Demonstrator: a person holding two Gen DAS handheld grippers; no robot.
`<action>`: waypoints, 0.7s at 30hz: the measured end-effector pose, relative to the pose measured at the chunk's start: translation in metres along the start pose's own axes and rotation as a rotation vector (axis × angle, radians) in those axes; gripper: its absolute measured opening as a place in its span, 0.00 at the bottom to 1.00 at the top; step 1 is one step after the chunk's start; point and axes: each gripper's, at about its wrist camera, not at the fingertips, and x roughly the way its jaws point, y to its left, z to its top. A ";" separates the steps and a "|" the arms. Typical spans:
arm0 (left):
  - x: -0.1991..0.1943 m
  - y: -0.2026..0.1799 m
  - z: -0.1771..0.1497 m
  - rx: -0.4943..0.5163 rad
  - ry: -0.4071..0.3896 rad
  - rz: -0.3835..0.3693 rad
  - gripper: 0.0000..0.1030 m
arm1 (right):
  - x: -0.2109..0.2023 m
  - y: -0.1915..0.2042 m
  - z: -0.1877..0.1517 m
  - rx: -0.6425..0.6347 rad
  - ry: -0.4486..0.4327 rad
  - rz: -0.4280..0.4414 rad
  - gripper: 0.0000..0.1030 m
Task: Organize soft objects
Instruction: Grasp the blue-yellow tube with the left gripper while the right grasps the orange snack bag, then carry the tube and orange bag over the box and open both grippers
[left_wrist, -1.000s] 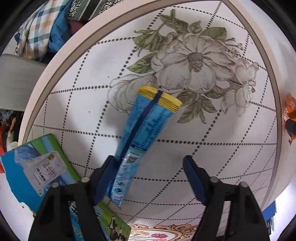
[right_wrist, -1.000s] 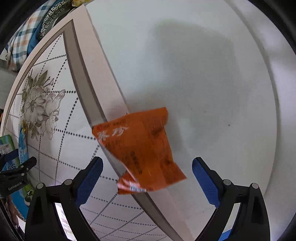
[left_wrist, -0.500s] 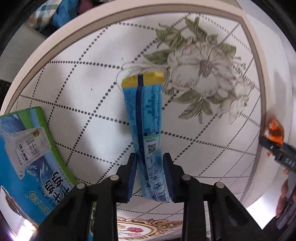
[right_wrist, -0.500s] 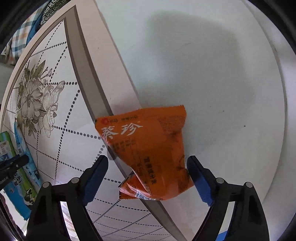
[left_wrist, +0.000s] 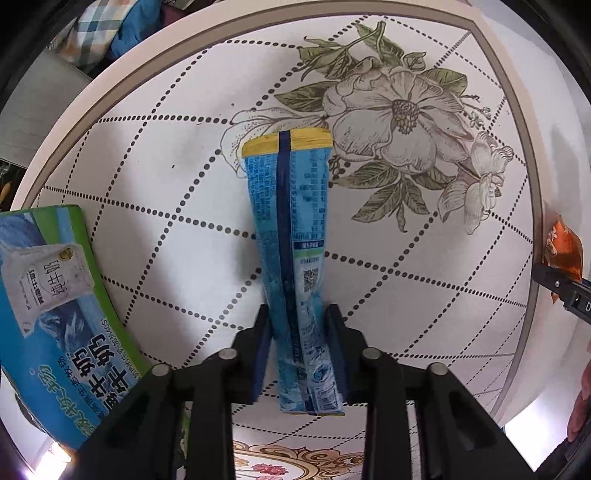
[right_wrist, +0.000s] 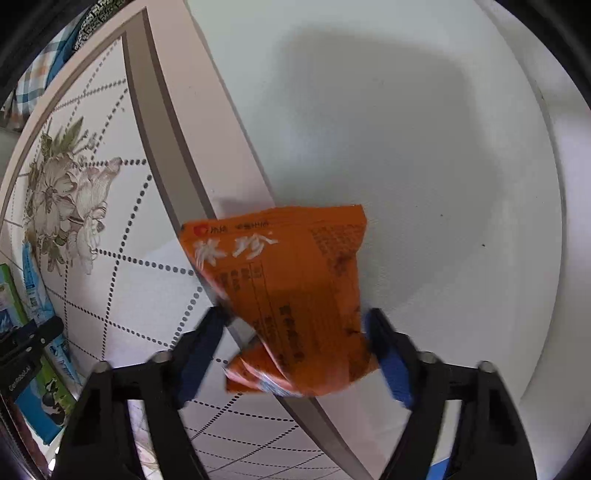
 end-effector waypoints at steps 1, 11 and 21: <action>-0.002 0.000 -0.005 -0.006 -0.009 -0.006 0.22 | -0.002 0.001 -0.001 0.000 -0.004 -0.003 0.66; -0.047 -0.006 -0.063 -0.018 -0.136 -0.121 0.16 | -0.030 0.019 -0.043 -0.006 -0.092 0.028 0.65; -0.110 0.008 -0.103 0.016 -0.250 -0.168 0.13 | -0.093 0.077 -0.107 -0.106 -0.207 0.080 0.65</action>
